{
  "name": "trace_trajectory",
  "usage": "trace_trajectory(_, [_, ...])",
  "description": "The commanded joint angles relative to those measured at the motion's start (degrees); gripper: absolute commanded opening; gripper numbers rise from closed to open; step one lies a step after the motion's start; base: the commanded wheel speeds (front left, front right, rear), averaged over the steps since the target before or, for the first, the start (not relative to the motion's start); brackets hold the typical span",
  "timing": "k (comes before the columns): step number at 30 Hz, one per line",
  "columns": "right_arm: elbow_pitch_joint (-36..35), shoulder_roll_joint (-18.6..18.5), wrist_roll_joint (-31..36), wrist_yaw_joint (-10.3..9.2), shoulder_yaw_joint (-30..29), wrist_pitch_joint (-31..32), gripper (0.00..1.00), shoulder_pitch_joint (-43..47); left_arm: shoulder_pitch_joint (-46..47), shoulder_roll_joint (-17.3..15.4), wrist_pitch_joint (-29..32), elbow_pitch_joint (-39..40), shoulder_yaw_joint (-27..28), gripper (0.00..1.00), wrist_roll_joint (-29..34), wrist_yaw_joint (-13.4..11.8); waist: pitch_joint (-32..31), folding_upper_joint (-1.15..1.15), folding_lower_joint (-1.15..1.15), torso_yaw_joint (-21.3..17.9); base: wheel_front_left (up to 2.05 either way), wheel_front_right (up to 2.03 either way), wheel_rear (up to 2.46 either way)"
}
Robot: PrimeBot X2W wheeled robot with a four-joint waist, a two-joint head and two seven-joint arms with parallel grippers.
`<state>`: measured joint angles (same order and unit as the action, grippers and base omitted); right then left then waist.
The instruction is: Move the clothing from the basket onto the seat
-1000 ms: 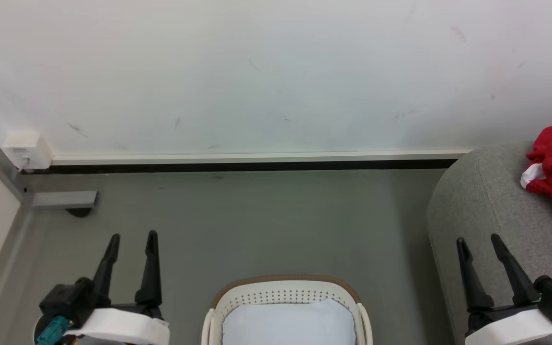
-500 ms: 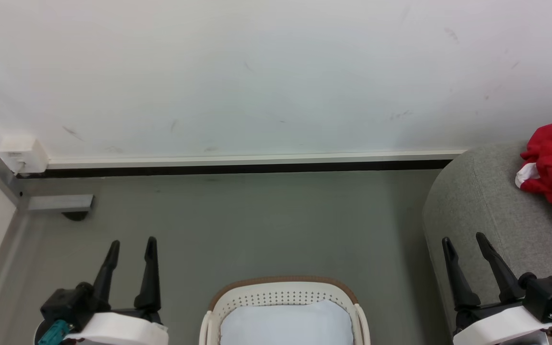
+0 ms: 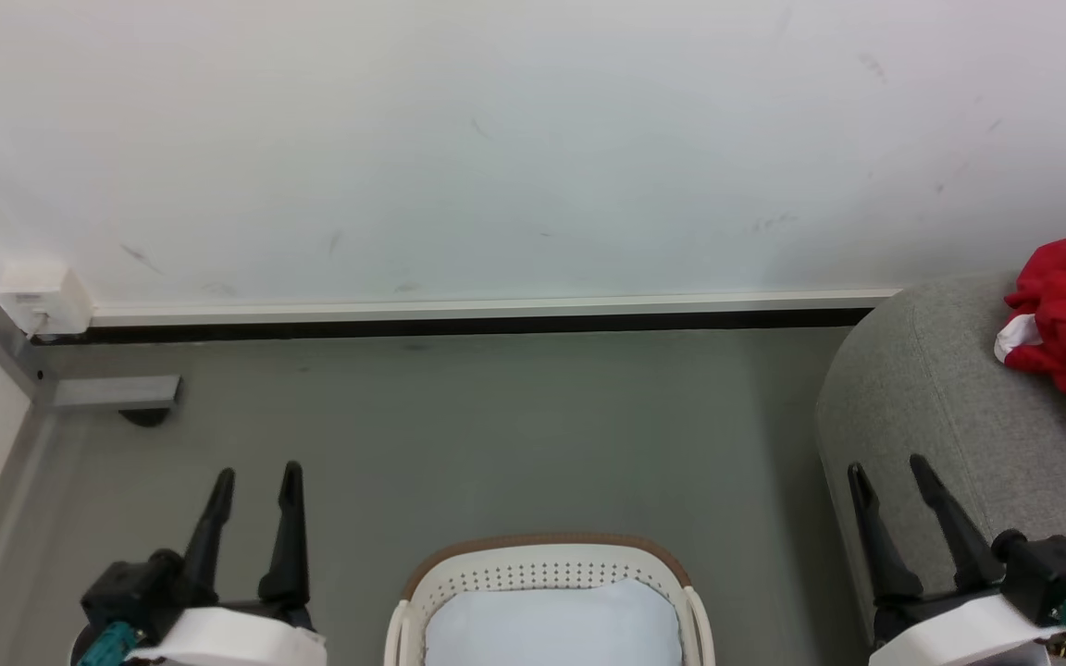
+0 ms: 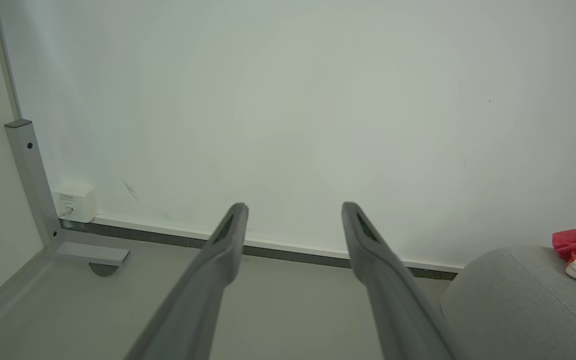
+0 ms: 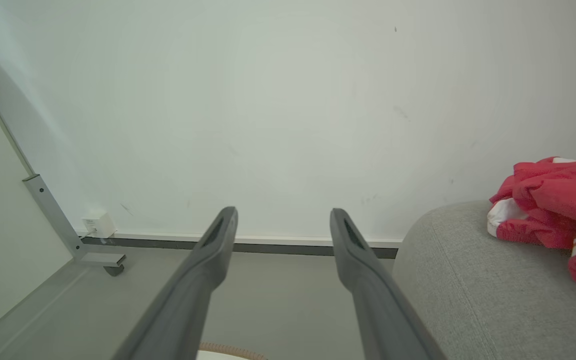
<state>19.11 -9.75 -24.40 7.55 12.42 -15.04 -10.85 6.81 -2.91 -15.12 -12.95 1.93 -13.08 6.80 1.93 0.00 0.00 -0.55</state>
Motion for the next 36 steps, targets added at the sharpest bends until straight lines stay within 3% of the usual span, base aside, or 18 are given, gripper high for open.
trace_trajectory(1, [0.11, 0.13, -0.12, 0.01, -0.04, 0.04, 0.0, 0.18, -0.02, 0.05, 0.06, -0.26, 0.01, 0.0, -0.14, -0.01, -0.01, 0.0, 0.0, 0.0, 0.0, 0.0, 0.0])
trace_trajectory(4, [1.57, 0.83, -0.07, 0.01, 0.31, 0.37, 0.0, 1.77, -1.23, 0.48, 0.22, -1.95, -0.33, 0.0, -0.14, -0.02, -0.01, 0.0, 0.0, 0.0, 0.0, 0.0, 0.0])
trace_trajectory(36, [-1.08, 2.93, -25.77, -0.02, -6.78, 8.13, 0.0, 2.83, -0.83, 0.25, 8.29, -1.52, 1.6, 0.0, -29.87, 0.29, -0.44, 0.0, 0.0, 0.14, 0.0, 0.0, 0.0])
